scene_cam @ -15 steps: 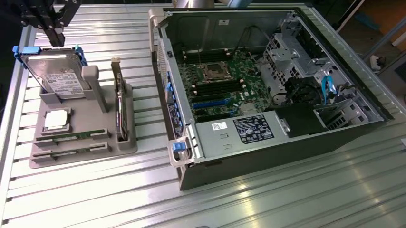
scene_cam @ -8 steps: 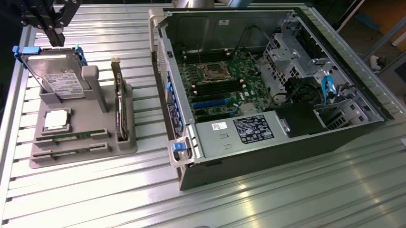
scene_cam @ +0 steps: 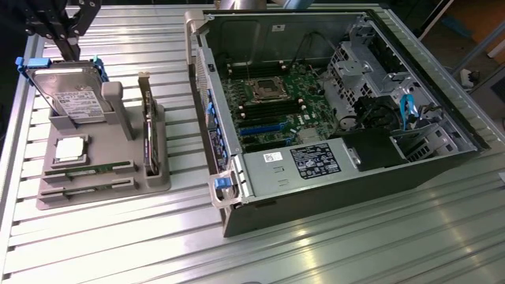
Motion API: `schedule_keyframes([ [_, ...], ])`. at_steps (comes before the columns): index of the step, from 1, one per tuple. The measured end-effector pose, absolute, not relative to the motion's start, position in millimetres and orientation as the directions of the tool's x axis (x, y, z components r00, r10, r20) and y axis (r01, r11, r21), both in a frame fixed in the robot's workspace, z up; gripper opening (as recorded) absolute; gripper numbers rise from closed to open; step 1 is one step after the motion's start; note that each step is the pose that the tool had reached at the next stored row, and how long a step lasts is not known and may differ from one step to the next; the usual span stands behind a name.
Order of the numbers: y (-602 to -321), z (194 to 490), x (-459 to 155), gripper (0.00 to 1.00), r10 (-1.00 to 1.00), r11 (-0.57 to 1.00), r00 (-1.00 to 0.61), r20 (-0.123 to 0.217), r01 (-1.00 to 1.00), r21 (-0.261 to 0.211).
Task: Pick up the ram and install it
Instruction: 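Reach for the ram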
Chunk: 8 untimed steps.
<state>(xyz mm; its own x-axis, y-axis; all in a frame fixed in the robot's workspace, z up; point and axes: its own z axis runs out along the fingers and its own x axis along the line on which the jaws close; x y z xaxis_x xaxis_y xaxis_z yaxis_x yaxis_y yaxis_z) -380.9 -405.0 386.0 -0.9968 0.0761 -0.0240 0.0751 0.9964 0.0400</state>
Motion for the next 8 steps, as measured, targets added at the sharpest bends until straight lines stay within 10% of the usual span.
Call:
schedule_keyframes([
  [8,-422.7,385.9,-380.9,0.11,0.076,0.996,-0.997,-0.024,0.075,0.037],
])
